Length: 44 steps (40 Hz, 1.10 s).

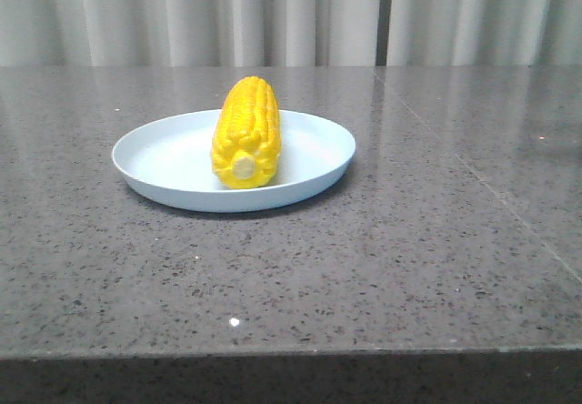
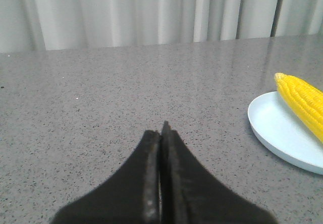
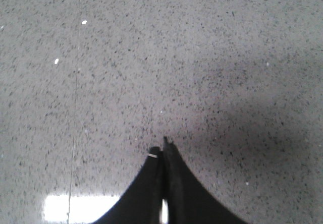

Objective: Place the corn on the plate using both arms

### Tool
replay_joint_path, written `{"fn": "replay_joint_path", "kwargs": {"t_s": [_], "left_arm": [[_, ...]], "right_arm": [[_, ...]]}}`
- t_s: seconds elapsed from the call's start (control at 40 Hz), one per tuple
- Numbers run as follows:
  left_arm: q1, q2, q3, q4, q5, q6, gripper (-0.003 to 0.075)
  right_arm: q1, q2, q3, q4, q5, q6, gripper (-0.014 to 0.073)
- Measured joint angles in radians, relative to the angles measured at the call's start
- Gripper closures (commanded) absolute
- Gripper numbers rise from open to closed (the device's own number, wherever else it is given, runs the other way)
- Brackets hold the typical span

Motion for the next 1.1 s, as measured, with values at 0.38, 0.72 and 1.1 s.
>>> {"fn": "replay_joint_path", "kwargs": {"t_s": [0.38,0.72,1.1], "left_arm": [[0.0,0.0,0.0,0.0,0.0,0.0,0.0741],[0.0,0.0,0.0,0.0,0.0,0.0,0.0741],[0.0,0.0,0.0,0.0,0.0,0.0,0.0741]], "right_arm": [[0.0,-0.579,0.654,-0.029,-0.389,-0.051,0.0713],[0.0,-1.087,0.925,-0.054,-0.517,-0.053,0.0713],[0.0,-1.135,0.932,-0.058,-0.533,-0.053,0.0713]]}}
